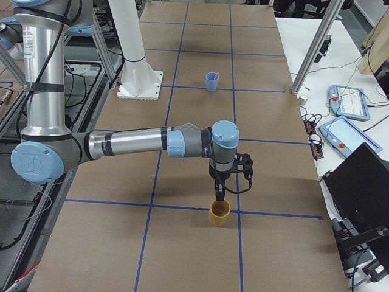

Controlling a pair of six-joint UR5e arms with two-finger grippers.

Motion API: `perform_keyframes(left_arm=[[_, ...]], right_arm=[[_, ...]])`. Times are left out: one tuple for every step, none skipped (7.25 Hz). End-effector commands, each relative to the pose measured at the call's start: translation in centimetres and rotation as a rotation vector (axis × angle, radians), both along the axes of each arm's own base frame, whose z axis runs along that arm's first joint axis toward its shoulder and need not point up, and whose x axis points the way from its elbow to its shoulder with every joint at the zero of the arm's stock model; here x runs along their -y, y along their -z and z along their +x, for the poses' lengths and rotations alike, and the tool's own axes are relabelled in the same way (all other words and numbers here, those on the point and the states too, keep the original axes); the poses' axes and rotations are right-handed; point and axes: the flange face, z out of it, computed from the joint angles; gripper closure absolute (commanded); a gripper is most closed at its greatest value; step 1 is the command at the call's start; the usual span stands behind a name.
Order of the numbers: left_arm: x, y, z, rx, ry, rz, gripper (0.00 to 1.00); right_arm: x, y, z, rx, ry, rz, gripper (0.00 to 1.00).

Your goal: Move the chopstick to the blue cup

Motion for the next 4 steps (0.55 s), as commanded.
perform_keyframes(left_arm=[[0.01,0.02,0.02,0.0,0.0,0.002,0.02],[0.02,0.1,0.02,0.0,0.0,0.003,0.02],[0.01,0.25,0.04,-0.003,-0.002,0.006,0.02],[0.01,0.27,0.05,-0.004,-0.002,0.006,0.02]], right_arm=[[0.0,0.02,0.0,0.001,0.0,0.0,0.0],[0.0,-0.05,0.0,0.001,0.0,-0.001,0.0],[0.0,0.02,0.0,0.001,0.0,0.0,0.0],[0.0,0.02,0.0,0.001,0.0,0.0,0.0]])
